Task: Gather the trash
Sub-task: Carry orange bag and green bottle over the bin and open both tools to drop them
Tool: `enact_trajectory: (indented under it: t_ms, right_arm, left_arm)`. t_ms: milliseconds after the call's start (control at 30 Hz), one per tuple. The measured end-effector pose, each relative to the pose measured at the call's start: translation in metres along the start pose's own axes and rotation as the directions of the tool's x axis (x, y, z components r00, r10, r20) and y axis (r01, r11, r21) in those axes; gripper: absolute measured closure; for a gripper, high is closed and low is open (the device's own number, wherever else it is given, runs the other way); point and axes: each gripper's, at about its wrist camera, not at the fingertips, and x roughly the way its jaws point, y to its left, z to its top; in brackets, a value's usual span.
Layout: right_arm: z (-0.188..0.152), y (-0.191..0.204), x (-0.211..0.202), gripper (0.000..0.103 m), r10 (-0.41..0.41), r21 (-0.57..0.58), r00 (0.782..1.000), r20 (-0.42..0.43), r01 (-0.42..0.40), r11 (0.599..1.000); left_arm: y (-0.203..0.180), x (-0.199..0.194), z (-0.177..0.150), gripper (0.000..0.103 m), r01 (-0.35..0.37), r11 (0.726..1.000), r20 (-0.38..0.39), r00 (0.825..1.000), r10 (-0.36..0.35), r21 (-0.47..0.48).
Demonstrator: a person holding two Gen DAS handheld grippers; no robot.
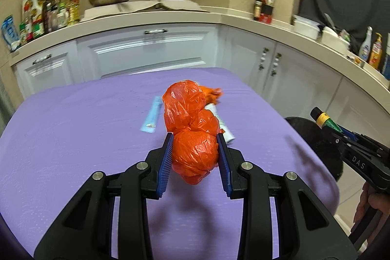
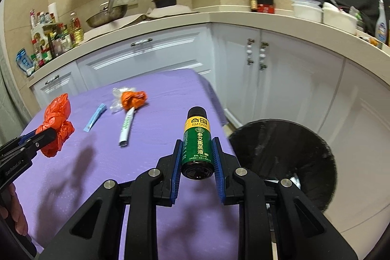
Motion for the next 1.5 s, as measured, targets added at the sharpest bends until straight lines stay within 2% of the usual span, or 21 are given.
enact_trajectory:
  t_ms: [267,667,1100,1500]
  right_arm:
    - [-0.005,-0.04,-0.02,0.078,-0.067,0.057,0.997,0.026,0.066,0.996]
    - [-0.012,-0.101,-0.037,0.078,-0.164,0.126,0.985,0.045,0.158,0.979]
    - [-0.016,-0.134,-0.028,0.078,-0.192,0.161,0.981,0.04,0.183,0.97]
    - [-0.019,-0.149,-0.012,0.078,-0.19,0.174,0.982,0.023,0.183,0.968]
  left_arm:
    - [-0.062,0.004,0.007,0.07,0.106,0.99,0.012,0.994,-0.107,0.088]
    - [-0.15,0.02,0.008,0.07,0.219,0.952,-0.002,0.975,-0.223,0.214]
    - [-0.208,0.045,0.004,0.07,0.28,0.916,-0.038,0.959,-0.281,0.286]
    - [-0.235,0.068,0.001,0.07,0.286,0.91,-0.06,0.958,-0.281,0.301]
